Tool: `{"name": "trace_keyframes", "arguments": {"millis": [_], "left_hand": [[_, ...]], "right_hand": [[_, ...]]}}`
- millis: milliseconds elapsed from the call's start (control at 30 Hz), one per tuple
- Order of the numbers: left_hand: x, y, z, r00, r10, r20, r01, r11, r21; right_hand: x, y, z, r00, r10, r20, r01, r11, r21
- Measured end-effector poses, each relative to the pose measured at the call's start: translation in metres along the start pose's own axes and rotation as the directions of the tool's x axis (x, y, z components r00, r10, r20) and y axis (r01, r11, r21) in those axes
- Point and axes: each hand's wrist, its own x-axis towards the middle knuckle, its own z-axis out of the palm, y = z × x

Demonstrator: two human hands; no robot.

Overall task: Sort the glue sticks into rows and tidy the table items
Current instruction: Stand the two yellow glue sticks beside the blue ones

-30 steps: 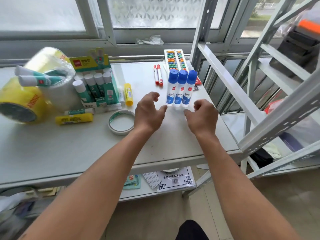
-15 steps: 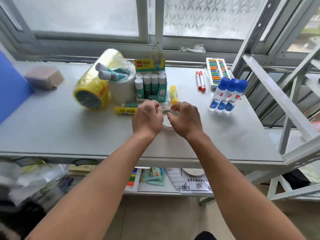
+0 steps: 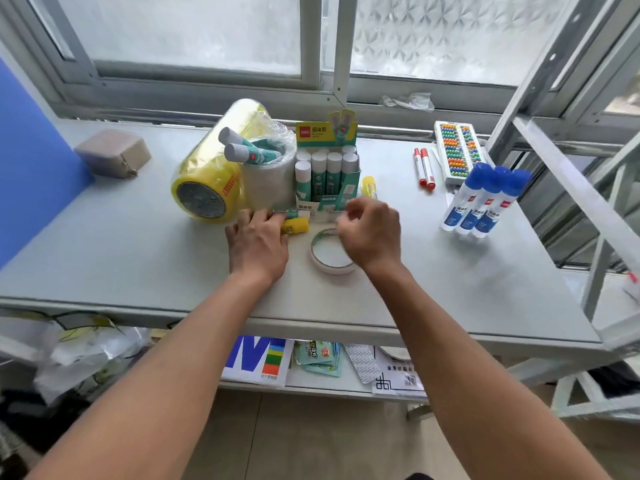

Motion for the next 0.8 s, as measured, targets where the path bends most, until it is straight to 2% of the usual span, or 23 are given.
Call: {"name": "trace_keyframes", "arguments": {"millis": [133, 367, 500, 600, 700, 767, 800], "left_hand": [[0.0, 0.004, 0.004, 1.0, -0.011, -0.011, 0.01, 0.997, -0.075], [0.001, 0.005, 0.006, 0.997, 0.07, -0.038, -0.075, 0.987, -0.141], [-0.002, 0.002, 0.008, 0.985, 0.076, -0.156, -0.106, 0.976, -0.192], [0.001, 0.015, 0.005, 0.965, 0.073, -0.253, -0.149, 0.944, -0.293], [0.008, 0.043, -0.002, 0.951, 0.058, -0.304, -0.203, 0.859, -0.471], [0.011, 0.067, -0.006, 0.959, 0.024, -0.283, -0.193, 0.784, -0.59], [0.012, 0.082, -0.008, 0.968, 0.014, -0.25, -0.178, 0.737, -0.652]], "right_hand": [[0.022, 0.026, -0.001, 0.984, 0.159, -0.078, -0.168, 0.979, -0.115], [0.041, 0.042, 0.007, 0.966, 0.258, -0.016, -0.257, 0.955, -0.15], [0.047, 0.04, -0.001, 0.951, 0.309, 0.001, -0.306, 0.942, -0.137], [0.044, 0.038, -0.01, 0.928, 0.371, -0.008, -0.368, 0.916, -0.163], [0.036, 0.044, -0.02, 0.908, 0.416, -0.041, -0.418, 0.905, -0.081], [0.029, 0.046, -0.026, 0.876, 0.48, -0.037, -0.473, 0.873, 0.118], [0.026, 0.049, -0.032, 0.841, 0.541, -0.007, -0.515, 0.804, 0.297]]}}
